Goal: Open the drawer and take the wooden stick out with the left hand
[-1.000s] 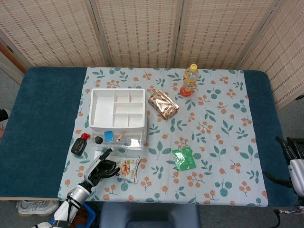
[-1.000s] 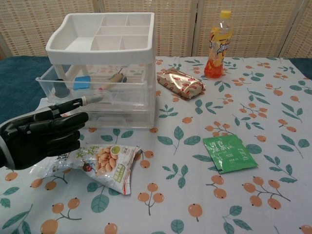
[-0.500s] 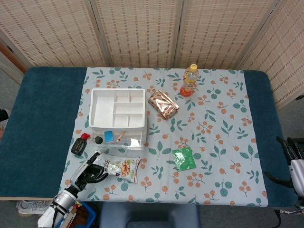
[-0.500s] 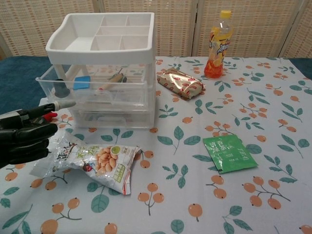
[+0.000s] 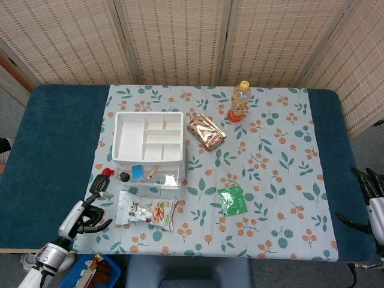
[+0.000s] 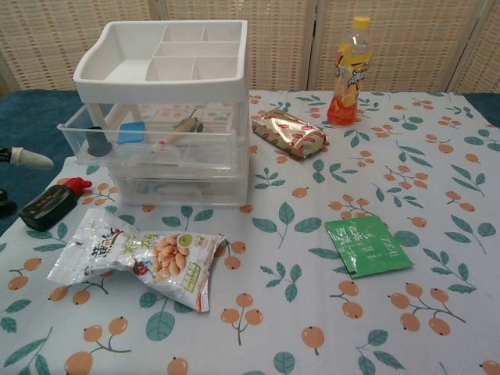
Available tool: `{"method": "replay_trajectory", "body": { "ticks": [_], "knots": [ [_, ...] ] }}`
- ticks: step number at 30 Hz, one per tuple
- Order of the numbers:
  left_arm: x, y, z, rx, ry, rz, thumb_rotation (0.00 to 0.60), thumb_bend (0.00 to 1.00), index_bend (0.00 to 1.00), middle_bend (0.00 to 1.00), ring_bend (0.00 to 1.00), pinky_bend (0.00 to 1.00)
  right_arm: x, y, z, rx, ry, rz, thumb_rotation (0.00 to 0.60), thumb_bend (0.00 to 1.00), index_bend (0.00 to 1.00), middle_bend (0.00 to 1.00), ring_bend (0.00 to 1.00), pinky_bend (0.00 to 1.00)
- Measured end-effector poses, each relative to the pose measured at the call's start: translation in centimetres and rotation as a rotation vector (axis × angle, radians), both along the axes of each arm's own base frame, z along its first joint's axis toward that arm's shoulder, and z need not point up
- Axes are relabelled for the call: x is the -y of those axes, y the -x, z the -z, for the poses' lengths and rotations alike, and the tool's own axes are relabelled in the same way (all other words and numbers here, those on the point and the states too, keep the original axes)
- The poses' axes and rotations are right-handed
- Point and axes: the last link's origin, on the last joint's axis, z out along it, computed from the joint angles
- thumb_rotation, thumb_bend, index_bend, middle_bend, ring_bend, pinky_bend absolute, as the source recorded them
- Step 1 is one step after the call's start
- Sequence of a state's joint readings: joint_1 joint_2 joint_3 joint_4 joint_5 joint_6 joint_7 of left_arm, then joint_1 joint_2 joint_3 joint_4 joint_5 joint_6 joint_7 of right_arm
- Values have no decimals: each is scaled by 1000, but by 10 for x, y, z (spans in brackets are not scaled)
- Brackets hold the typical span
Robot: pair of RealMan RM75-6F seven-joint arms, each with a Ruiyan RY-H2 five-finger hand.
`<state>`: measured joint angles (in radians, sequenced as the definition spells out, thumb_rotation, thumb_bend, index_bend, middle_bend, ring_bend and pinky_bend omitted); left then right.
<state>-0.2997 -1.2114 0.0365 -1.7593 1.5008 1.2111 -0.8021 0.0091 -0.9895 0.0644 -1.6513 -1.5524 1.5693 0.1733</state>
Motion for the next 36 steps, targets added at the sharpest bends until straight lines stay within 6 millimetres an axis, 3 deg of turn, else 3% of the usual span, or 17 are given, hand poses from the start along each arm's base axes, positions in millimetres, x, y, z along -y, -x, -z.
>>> {"method": "replay_trajectory", "body": {
  "ticks": [6,13,21,36],
  "knots": [
    [-5,-1,-35,-191,-120,82,600,260,212,891,996,1000,4,-7,-5,-6,31,-27,600,116,0,131,84,133],
    [-18,-16,-49,-395,-166,218,600,323,96,895,1000,1000,4,-10,-10,-14,49,-35,600,116,0,131,84,133],
    [-43,-39,-41,-569,-96,356,600,323,53,899,1000,1000,-1,-5,-9,-6,45,-19,600,115,0,131,84,133],
    [-62,-67,-22,-640,34,452,600,323,123,915,1000,1000,-4,6,-1,18,16,14,600,115,0,131,84,132]
  ]
}}
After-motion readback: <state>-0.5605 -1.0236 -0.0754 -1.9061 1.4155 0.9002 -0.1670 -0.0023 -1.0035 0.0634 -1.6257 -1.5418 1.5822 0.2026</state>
